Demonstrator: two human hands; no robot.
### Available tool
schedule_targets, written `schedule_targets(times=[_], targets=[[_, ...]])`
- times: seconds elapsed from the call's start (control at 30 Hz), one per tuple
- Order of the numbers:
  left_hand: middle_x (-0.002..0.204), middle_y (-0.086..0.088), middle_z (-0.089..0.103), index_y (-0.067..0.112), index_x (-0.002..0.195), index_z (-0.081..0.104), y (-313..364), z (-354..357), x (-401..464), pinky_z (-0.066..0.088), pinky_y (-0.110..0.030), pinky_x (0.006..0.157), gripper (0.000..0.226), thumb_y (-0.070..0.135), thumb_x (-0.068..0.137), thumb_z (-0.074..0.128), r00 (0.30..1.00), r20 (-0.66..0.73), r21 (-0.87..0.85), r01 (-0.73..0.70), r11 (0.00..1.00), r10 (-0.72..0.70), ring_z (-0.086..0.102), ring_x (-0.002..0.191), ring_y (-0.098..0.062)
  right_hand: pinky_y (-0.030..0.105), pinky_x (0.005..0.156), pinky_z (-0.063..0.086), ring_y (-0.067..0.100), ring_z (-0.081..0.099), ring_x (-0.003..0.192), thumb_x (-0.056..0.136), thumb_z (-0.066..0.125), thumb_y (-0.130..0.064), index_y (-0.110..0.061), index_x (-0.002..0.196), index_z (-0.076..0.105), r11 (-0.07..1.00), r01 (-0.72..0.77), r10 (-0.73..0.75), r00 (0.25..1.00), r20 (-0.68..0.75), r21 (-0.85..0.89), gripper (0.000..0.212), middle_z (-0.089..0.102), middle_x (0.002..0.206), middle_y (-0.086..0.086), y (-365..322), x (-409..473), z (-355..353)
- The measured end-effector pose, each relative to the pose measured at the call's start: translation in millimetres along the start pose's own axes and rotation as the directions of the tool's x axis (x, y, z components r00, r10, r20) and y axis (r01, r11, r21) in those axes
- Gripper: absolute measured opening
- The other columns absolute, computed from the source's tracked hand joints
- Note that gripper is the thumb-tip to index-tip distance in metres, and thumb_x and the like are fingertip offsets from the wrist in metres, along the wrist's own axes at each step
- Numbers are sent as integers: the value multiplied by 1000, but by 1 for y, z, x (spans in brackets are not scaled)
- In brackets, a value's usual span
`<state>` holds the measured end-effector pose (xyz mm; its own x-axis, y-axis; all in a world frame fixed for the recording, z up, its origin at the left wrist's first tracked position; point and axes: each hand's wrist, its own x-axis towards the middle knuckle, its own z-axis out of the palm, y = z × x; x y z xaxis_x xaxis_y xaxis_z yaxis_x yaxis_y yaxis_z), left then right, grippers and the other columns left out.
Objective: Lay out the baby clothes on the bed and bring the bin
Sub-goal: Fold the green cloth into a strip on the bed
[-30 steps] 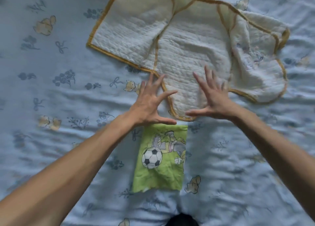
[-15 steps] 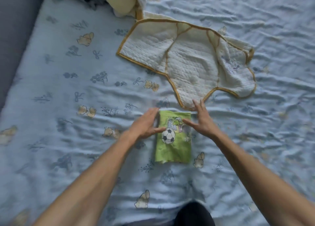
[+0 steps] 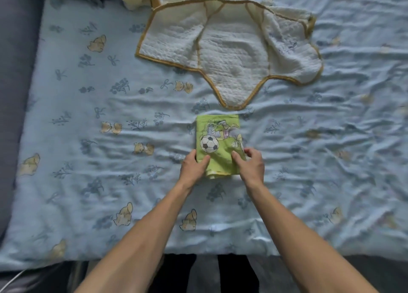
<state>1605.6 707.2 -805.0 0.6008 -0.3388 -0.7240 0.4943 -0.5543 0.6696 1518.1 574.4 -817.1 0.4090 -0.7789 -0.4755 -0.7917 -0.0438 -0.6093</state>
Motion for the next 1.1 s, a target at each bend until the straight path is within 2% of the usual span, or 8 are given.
schedule_targets(times=[0.2,0.33,0.53,0.67,0.8,0.93,1.0,1.1], targets=[[113,1,61,13,127,47,25,28,-31,51,-28,87,31,16,97,50,963,265,-157,-8,988,50,59,102,-16,35,72,47,24,63,86,85,65,-33,-15,97,61,986,13,10,991,-135,165,22,66,90,1,-27,-30,-53],[119,-2,63,19,131,45,17,35,-43,56,-30,83,36,24,96,52,912,407,-215,53,975,40,64,102,-17,25,62,44,13,61,73,85,67,-28,-17,96,60,967,226,-196,954,-225,115,17,64,84,-8,-57,-68,-75],[108,-7,67,16,121,53,-32,-15,-41,53,-26,73,35,38,101,36,982,67,-242,190,952,-179,64,84,-12,31,69,55,19,68,82,90,60,-22,-19,109,56,933,353,-330,914,235,-65,19,71,99,4,-68,-91,22],[128,-4,53,25,133,47,-42,-65,-35,44,-31,92,36,28,97,48,982,-182,242,-13,970,59,53,111,-18,34,93,46,20,57,116,92,54,-41,-19,127,49,937,334,-226,803,552,-102,42,59,129,5,-46,-89,62],[151,-8,27,33,141,39,-24,-81,-23,28,-43,110,55,40,89,57,915,140,774,-339,534,378,27,138,-28,30,92,47,16,57,113,91,58,-32,-19,127,51,936,349,-308,885,349,-58,39,57,129,1,-18,-75,32],[147,-7,-34,41,140,-14,-25,-72,0,-21,-50,107,84,55,88,51,825,527,850,-516,-108,204,-32,136,-34,26,79,41,24,56,108,86,63,-24,-22,126,54,974,124,-134,990,-39,-190,41,54,123,8,26,-49,-20],[142,-9,-41,39,134,-28,-35,-69,10,-31,-55,98,94,51,90,53,856,489,864,-449,-227,169,-42,128,-35,30,84,42,27,52,114,84,66,-28,-26,131,51,974,24,-16,999,36,-226,50,48,125,10,46,-40,-35],[143,-10,-40,33,134,-36,-43,-70,17,-37,-56,96,102,64,85,49,864,468,867,-408,-287,188,-44,125,-35,36,99,40,24,42,125,79,71,-41,-30,143,36,924,232,-163,958,235,-305,74,41,136,10,63,-35,-46]])
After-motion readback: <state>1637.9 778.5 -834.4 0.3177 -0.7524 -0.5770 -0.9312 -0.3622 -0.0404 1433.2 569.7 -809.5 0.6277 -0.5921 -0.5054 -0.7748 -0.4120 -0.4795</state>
